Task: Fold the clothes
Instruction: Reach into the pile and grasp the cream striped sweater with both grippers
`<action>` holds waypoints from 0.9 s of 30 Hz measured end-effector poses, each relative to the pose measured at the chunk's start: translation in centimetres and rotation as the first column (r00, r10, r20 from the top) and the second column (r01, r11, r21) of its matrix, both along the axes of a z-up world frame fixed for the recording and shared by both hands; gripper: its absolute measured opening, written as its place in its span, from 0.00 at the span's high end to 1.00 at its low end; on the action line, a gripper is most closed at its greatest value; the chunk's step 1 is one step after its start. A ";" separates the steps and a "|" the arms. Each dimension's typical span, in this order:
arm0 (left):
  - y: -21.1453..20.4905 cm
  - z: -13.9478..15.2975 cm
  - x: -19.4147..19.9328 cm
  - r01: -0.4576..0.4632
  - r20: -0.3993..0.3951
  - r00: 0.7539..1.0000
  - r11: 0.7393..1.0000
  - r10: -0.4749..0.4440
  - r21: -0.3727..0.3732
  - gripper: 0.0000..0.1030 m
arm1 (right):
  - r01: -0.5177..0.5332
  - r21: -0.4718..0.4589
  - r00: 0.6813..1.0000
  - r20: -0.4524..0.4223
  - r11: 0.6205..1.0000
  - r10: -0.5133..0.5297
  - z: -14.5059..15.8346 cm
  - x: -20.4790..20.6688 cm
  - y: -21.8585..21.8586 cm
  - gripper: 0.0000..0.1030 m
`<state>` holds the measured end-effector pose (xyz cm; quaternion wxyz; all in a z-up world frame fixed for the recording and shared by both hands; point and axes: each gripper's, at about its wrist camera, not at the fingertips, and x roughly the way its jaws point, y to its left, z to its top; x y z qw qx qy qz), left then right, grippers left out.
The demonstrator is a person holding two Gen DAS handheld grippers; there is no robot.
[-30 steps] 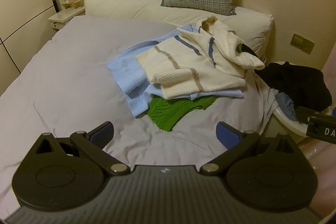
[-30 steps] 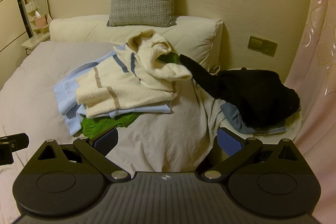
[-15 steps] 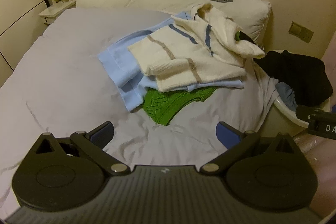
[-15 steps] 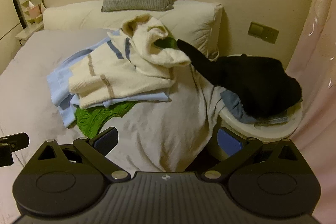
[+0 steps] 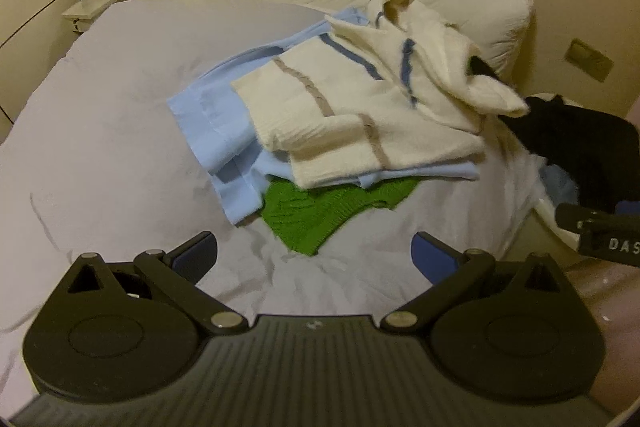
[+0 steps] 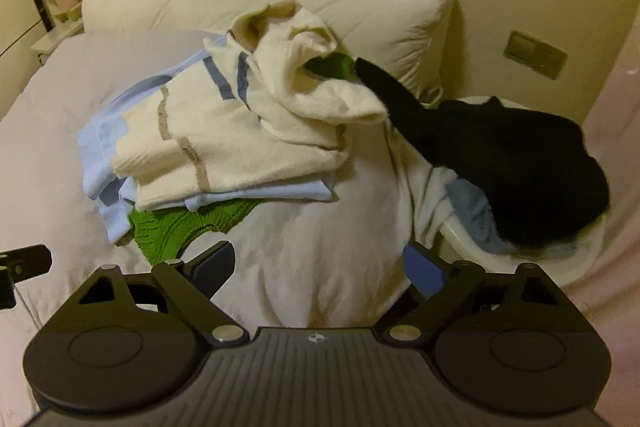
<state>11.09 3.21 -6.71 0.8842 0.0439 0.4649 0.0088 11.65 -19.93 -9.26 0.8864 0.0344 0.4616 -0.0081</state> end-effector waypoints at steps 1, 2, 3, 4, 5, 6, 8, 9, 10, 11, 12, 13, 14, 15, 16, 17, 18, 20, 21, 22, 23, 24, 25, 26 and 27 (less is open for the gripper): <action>-0.2 -0.5 0.9 -0.007 -0.007 1.000 1.000 0.007 0.010 0.01 | -0.012 -0.007 1.000 0.001 1.000 0.012 -0.4 0.8 0.0 0.11; -0.3 -1.0 1.9 -0.015 -0.020 1.000 1.000 0.015 0.012 0.01 | -0.024 -0.011 1.000 0.010 1.000 0.025 -0.7 1.7 -0.1 0.11; -0.4 -1.6 2.9 -0.024 -0.034 0.999 1.000 0.024 0.012 0.01 | -0.037 -0.013 0.999 0.025 0.999 0.037 -1.0 2.5 -0.2 0.11; -0.4 -2.1 3.9 -0.032 -0.047 0.998 0.999 0.033 0.012 0.03 | -0.049 -0.016 0.998 0.037 0.999 0.049 -1.3 3.3 -0.3 0.11; -0.5 -2.6 4.9 -0.041 -0.061 0.997 0.999 0.042 0.013 0.06 | -0.060 -0.022 0.997 0.041 0.998 0.061 -1.6 4.2 -0.4 0.10; -0.6 -3.2 5.8 -0.050 -0.074 0.996 0.999 0.050 0.013 0.07 | -0.070 -0.028 0.997 0.042 0.997 0.071 -1.9 5.2 -0.6 0.10; -0.7 -4.3 7.9 -0.068 -0.102 0.993 0.998 0.068 -0.003 0.11 | -0.092 -0.038 0.995 0.043 0.995 0.094 -2.6 7.1 -0.8 0.10; -0.6 -4.8 8.9 -0.078 -0.112 0.991 0.997 0.074 -0.030 0.11 | -0.104 -0.039 0.993 0.043 0.994 0.106 -2.8 8.1 -0.9 0.10; -0.5 -5.3 9.8 -0.091 -0.120 0.989 0.994 0.083 -0.061 0.11 | -0.116 -0.040 0.992 0.043 0.992 0.118 -3.1 9.1 -1.0 0.10; -0.3 -5.7 10.6 -0.106 -0.125 0.988 0.990 0.094 -0.095 0.11 | -0.135 -0.046 0.990 0.040 0.990 0.136 -3.3 10.1 -1.0 0.11; 0.0 -6.0 11.4 -0.117 -0.130 0.986 0.985 0.101 -0.124 0.11 | -0.157 -0.054 0.987 0.035 0.986 0.159 -3.5 11.1 -0.9 0.12; 0.2 -6.4 12.2 -0.135 -0.142 0.983 0.979 0.114 -0.153 0.11 | -0.176 -0.065 0.983 0.033 0.982 0.179 -3.7 12.1 -0.8 0.16; 0.4 -6.9 13.0 -0.155 -0.154 0.980 0.973 0.130 -0.170 0.11 | -0.193 -0.071 0.980 0.033 0.979 0.195 -4.0 13.0 -0.6 0.17; 0.7 -7.3 13.8 -0.175 -0.163 0.976 0.968 0.146 -0.180 0.11 | -0.208 -0.075 0.977 0.034 0.975 0.211 -4.2 13.9 -0.5 0.18; 1.0 -7.7 14.6 -0.194 -0.171 0.972 0.963 0.162 -0.188 0.11 | -0.224 -0.078 0.973 0.034 0.971 0.227 -4.4 14.8 -0.3 0.20; 1.3 -8.1 15.3 -0.211 -0.179 0.968 0.957 0.176 -0.198 0.11 | -0.239 -0.082 0.970 0.034 0.968 0.243 -4.6 15.7 -0.2 0.21; 1.6 -8.4 16.0 -0.228 -0.186 0.964 0.951 0.190 -0.209 0.11 | -0.252 -0.086 0.966 0.034 0.964 0.256 -4.9 16.7 0.0 0.21; 2.4 -9.3 17.6 -0.271 -0.213 0.952 0.931 0.221 -0.243 0.09 | -0.264 -0.095 0.963 0.035 0.960 0.269 -5.3 18.3 0.4 0.21; 2.8 -9.7 18.2 -0.289 -0.223 0.946 0.923 0.235 -0.255 0.09 | -0.273 -0.099 0.960 0.036 0.957 0.277 -5.5 19.0 0.6 0.21; 3.2 -10.2 18.8 -0.310 -0.236 0.939 0.914 0.251 -0.262 0.08 | -0.280 -0.102 0.958 0.035 0.955 0.284 -5.8 19.6 0.7 0.21; 3.6 -10.7 19.5 -0.326 -0.249 0.932 0.908 0.262 -0.264 0.08 | -0.286 -0.106 0.956 0.031 0.952 0.290 -6.1 20.2 0.9 0.21; 3.9 -11.2 20.1 -0.337 -0.259 0.928 0.903 0.269 -0.268 0.07 | -0.295 -0.110 0.954 0.027 0.949 0.299 -6.4 20.9 1.1 0.21; 4.2 -11.8 20.7 -0.352 -0.268 0.922 0.896 0.281 -0.271 0.06 | -0.306 -0.113 0.950 0.022 0.945 0.310 -6.7 21.5 1.3 0.21; 4.5 -12.3 21.3 -0.368 -0.276 0.915 0.888 0.294 -0.275 0.06 | -0.314 -0.116 0.948 0.017 0.942 0.318 -7.1 22.0 1.5 0.21; 4.9 -12.9 21.9 -0.383 -0.287 0.909 0.880 0.303 -0.281 0.06 | -0.321 -0.118 0.946 0.011 0.940 0.325 -7.5 22.5 1.7 0.21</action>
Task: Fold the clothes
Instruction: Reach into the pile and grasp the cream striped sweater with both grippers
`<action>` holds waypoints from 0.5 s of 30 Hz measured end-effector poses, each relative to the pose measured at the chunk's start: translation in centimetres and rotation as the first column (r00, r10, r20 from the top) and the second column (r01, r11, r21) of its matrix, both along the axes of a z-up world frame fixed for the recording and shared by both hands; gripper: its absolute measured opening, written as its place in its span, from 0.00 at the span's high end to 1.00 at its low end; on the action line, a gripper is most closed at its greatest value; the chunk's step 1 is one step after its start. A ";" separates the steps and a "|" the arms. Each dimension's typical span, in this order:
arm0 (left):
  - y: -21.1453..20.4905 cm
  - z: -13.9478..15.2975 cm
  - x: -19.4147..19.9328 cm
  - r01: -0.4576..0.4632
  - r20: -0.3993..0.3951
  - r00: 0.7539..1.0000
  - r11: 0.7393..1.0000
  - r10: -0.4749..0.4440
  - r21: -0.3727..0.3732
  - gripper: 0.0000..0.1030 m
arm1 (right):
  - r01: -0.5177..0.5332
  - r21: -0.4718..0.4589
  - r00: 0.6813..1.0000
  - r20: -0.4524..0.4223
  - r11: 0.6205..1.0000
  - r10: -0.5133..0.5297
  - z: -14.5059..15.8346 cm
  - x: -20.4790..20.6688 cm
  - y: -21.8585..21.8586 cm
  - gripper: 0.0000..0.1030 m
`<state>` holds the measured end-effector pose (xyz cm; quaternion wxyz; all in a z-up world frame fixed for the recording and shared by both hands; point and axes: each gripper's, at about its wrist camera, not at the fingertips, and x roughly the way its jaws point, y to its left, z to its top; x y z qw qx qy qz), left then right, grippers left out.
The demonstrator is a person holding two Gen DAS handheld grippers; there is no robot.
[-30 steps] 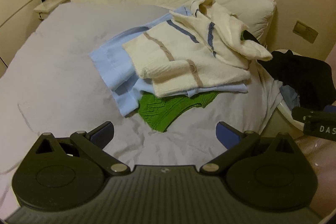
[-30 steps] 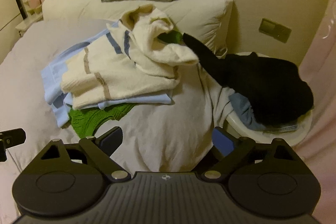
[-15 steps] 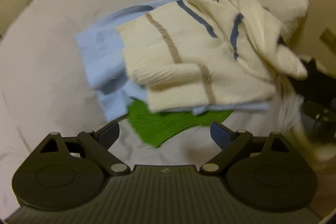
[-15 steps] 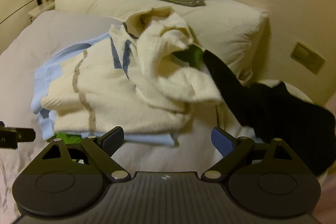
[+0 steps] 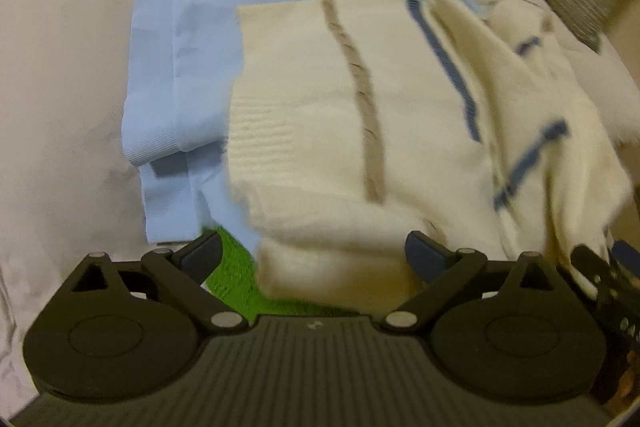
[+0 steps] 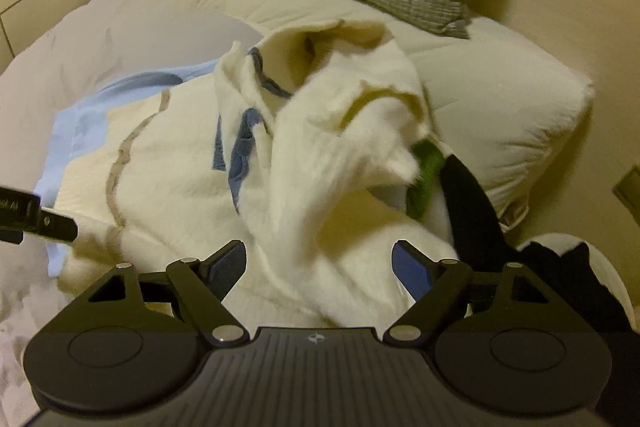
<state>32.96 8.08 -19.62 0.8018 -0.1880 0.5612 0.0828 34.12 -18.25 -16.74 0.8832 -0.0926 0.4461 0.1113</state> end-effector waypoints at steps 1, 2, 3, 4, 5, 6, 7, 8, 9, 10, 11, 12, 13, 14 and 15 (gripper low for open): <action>0.4 -0.7 0.7 -0.019 -0.012 1.000 1.000 0.018 -0.020 0.06 | -0.005 -0.003 1.000 -0.004 1.000 0.005 -0.4 0.5 0.2 0.21; 0.8 -1.3 1.1 -0.034 -0.019 0.999 0.999 0.034 -0.041 0.06 | -0.008 -0.004 1.000 -0.008 1.000 0.008 -0.7 0.9 0.3 0.21; 1.1 -1.9 1.6 -0.050 -0.024 0.999 0.997 0.048 -0.064 0.06 | -0.013 -0.008 1.000 -0.009 1.000 0.013 -1.1 1.3 0.4 0.22; 1.4 -2.3 2.0 -0.061 -0.027 0.998 0.995 0.059 -0.079 0.07 | -0.020 -0.013 1.000 -0.008 1.000 0.019 -1.4 1.7 0.6 0.25; 1.6 -2.7 2.3 -0.068 -0.026 0.997 0.993 0.066 -0.094 0.11 | -0.026 -0.018 1.000 -0.007 1.000 0.026 -1.7 2.1 0.7 0.29; 1.7 -3.1 2.7 -0.072 -0.024 0.997 0.991 0.069 -0.112 0.14 | -0.033 -0.023 0.999 -0.011 0.999 0.033 -2.1 2.6 0.9 0.42; 1.8 -3.6 3.1 -0.071 -0.032 0.997 0.989 0.068 -0.127 0.26 | -0.040 -0.028 0.999 -0.017 0.999 0.040 -2.5 3.0 1.0 0.59; 1.8 -4.3 3.6 -0.070 -0.052 0.997 0.987 0.063 -0.143 0.38 | -0.046 -0.023 0.999 -0.027 0.999 0.045 -2.8 3.4 1.1 0.65; 1.9 -4.8 3.8 -0.073 -0.067 0.996 0.986 0.063 -0.149 0.43 | -0.050 -0.008 0.998 -0.030 0.999 0.049 -2.9 3.6 1.0 0.76; 2.0 -5.2 4.0 -0.077 -0.080 0.995 0.985 0.066 -0.154 0.54 | -0.047 0.007 0.999 -0.025 0.999 0.048 -2.8 3.7 0.9 0.80; 2.2 -5.3 3.9 -0.081 -0.079 0.995 0.982 0.069 -0.168 0.63 | -0.041 0.025 0.999 -0.018 0.999 0.041 -2.5 3.8 0.8 0.83; 2.5 -5.3 3.6 -0.085 -0.074 0.995 0.979 0.072 -0.185 0.66 | -0.035 0.048 0.999 -0.008 0.998 0.036 -2.0 3.9 0.5 0.85; 2.4 -4.7 3.4 -0.077 -0.056 0.996 0.979 0.067 -0.188 0.74 | -0.029 0.065 1.000 0.005 0.997 0.029 -1.4 3.9 0.1 0.85; 2.4 -4.0 3.1 -0.066 -0.035 0.998 0.980 0.061 -0.187 0.79 | -0.022 0.081 1.000 0.021 0.996 0.020 -0.7 3.9 -0.3 0.86; 2.3 -3.3 2.8 -0.055 -0.013 0.998 0.981 0.054 -0.185 0.80 | -0.019 0.099 0.999 0.045 0.995 0.015 0.2 3.9 -0.7 0.87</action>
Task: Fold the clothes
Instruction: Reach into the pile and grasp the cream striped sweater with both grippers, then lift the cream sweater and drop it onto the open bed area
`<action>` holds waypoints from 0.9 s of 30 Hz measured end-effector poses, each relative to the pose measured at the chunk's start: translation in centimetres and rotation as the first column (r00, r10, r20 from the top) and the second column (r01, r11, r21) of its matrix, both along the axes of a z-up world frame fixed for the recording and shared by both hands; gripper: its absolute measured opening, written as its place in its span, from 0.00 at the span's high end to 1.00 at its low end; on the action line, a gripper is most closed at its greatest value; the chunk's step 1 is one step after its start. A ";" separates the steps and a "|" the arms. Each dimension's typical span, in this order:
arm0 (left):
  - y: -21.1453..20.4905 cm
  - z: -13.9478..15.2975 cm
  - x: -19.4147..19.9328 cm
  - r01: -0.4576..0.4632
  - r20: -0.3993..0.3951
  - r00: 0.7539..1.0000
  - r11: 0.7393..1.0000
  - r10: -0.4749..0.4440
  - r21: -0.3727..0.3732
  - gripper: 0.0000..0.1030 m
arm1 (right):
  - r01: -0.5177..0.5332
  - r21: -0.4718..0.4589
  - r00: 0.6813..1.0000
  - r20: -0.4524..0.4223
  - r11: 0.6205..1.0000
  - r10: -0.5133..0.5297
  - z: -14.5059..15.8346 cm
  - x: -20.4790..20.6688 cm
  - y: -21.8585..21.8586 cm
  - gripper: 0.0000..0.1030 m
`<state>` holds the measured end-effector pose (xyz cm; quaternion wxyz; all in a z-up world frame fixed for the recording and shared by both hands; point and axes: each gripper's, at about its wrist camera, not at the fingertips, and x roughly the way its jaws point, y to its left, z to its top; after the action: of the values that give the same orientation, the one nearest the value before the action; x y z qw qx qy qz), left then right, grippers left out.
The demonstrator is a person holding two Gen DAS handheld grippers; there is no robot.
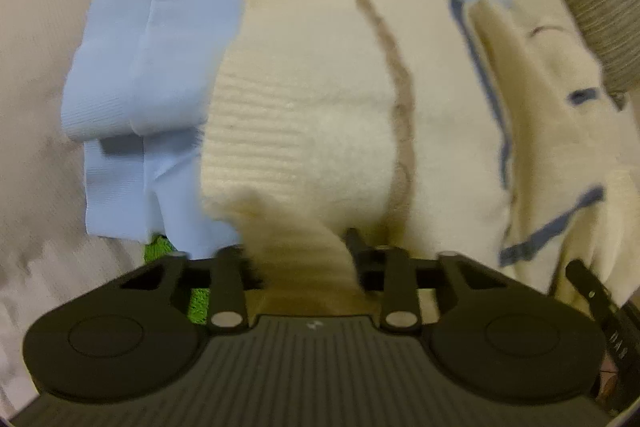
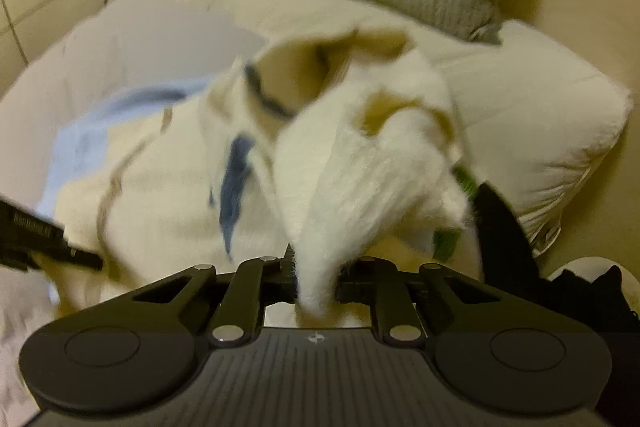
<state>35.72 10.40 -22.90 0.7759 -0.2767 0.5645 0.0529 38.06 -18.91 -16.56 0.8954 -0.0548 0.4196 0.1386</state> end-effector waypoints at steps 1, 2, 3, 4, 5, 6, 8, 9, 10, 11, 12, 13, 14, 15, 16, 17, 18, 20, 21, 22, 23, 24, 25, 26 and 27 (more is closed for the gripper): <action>-0.1 0.7 -0.3 0.007 0.021 1.000 1.000 -0.007 0.003 0.81 | 0.003 0.018 1.000 0.027 1.000 -0.003 1.0 0.0 -0.4 0.87; -0.4 1.7 -0.6 0.026 0.049 0.998 1.000 -0.027 0.018 0.83 | 0.003 0.035 0.998 0.062 0.999 -0.006 2.1 0.1 -0.7 0.87; -0.8 2.9 -1.0 0.043 0.086 0.995 0.999 -0.046 0.033 0.83 | 0.002 0.050 0.995 0.102 0.999 -0.007 3.2 0.1 -0.8 0.87; -1.1 4.1 -1.4 0.058 0.125 0.990 0.997 -0.064 0.048 0.84 | 0.001 0.065 0.990 0.141 0.998 -0.010 4.4 0.1 -1.0 0.88; -1.3 5.2 -1.8 0.066 0.160 0.984 0.996 -0.075 0.057 0.84 | -0.004 0.083 0.984 0.179 0.997 -0.011 5.6 0.1 -1.1 0.88; -1.5 6.3 -2.2 0.073 0.194 0.977 0.995 -0.084 0.064 0.85 | -0.015 0.106 0.977 0.215 0.994 -0.008 6.8 -0.1 -1.1 0.88; -1.5 8.5 -3.1 0.071 0.261 0.961 0.995 -0.087 0.072 0.86 | -0.060 0.145 0.961 0.277 0.988 0.018 9.1 -0.7 -0.4 0.88; -1.5 9.6 -3.6 0.066 0.294 0.952 0.995 -0.085 0.072 0.86 | -0.096 0.158 0.950 0.310 0.983 0.043 10.2 -1.3 0.3 0.88; -1.3 10.8 -4.4 0.061 0.332 0.940 0.996 -0.082 0.072 0.87 | -0.132 0.173 0.939 0.337 0.976 0.068 11.3 -2.0 1.1 0.88; -1.1 12.0 -5.5 0.052 0.369 0.926 0.996 -0.077 0.076 0.87 | -0.169 0.191 0.928 0.361 0.967 0.091 12.3 -2.6 2.0 0.88; -0.8 13.3 -6.5 0.042 0.406 0.911 0.996 -0.071 0.081 0.87 | -0.207 0.208 0.915 0.387 0.956 0.114 13.3 -3.4 2.8 0.88; -0.3 14.6 -7.7 0.022 0.440 0.896 0.996 -0.059 0.088 0.87 | -0.245 0.224 0.901 0.413 0.943 0.136 14.3 -4.1 3.6 0.88; 0.2 15.9 -8.8 0.000 0.472 0.880 0.996 -0.045 0.094 0.87 | -0.285 0.236 0.883 0.441 0.929 0.160 15.3 -5.0 4.6 0.88; 0.7 17.2 -10.0 -0.023 0.505 0.863 0.995 -0.031 0.100 0.87 | -0.331 0.247 0.864 0.466 0.911 0.188 16.4 -6.1 5.6 0.88; 1.6 18.6 -11.8 -0.058 0.537 0.844 0.992 -0.010 0.109 0.88 | -0.379 0.259 0.844 0.491 0.888 0.217 17.4 -7.2 6.6 0.88; 2.4 19.8 -13.6 -0.093 0.562 0.827 0.989 0.012 0.116 0.88 | -0.426 0.272 0.824 0.510 0.863 0.247 18.4 -8.4 7.6 0.88; 3.3 20.9 -15.6 -0.131 0.585 0.810 0.984 0.034 0.123 0.88 | -0.473 0.285 0.804 0.526 0.834 0.277 19.5 -9.7 8.6 0.88; 5.2 23.1 -20.6 -0.218 0.625 0.776 0.966 0.085 0.140 0.88 | -0.561 0.305 0.763 0.551 0.770 0.337 21.1 -12.5 10.9 0.88; 6.1 24.0 -23.2 -0.262 0.640 0.761 0.954 0.110 0.147 0.88 | -0.599 0.316 0.744 0.559 0.736 0.365 21.8 -13.9 12.1 0.88; 7.0 24.9 -25.8 -0.304 0.655 0.744 0.940 0.134 0.154 0.88 | -0.633 0.328 0.726 0.564 0.701 0.392 22.3 -15.3 13.3 0.88; 7.8 25.6 -28.3 -0.346 0.663 0.731 0.924 0.158 0.162 0.88 | -0.663 0.340 0.711 0.565 0.667 0.419 22.8 -16.7 14.7 0.88; 8.5 26.2 -30.9 -0.385 0.668 0.722 0.907 0.181 0.171 0.88 | -0.690 0.353 0.696 0.562 0.632 0.446 23.1 -18.2 16.1 0.88; 9.2 26.8 -34.0 -0.430 0.669 0.713 0.884 0.208 0.182 0.88 | -0.715 0.365 0.681 0.560 0.596 0.473 23.4 -19.7 17.5 0.88; 9.8 27.2 -36.7 -0.471 0.670 0.705 0.861 0.235 0.193 0.88 | -0.737 0.375 0.663 0.557 0.562 0.499 23.6 -21.1 18.9 0.88; 10.4 27.4 -39.3 -0.510 0.668 0.696 0.837 0.263 0.201 0.88 | -0.759 0.381 0.645 0.553 0.528 0.528 23.7 -22.7 20.5 0.88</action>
<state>-3.60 20.78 4.51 0.9240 -0.2411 0.1868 0.2307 15.41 1.63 7.13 0.8078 0.0434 0.1263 0.5742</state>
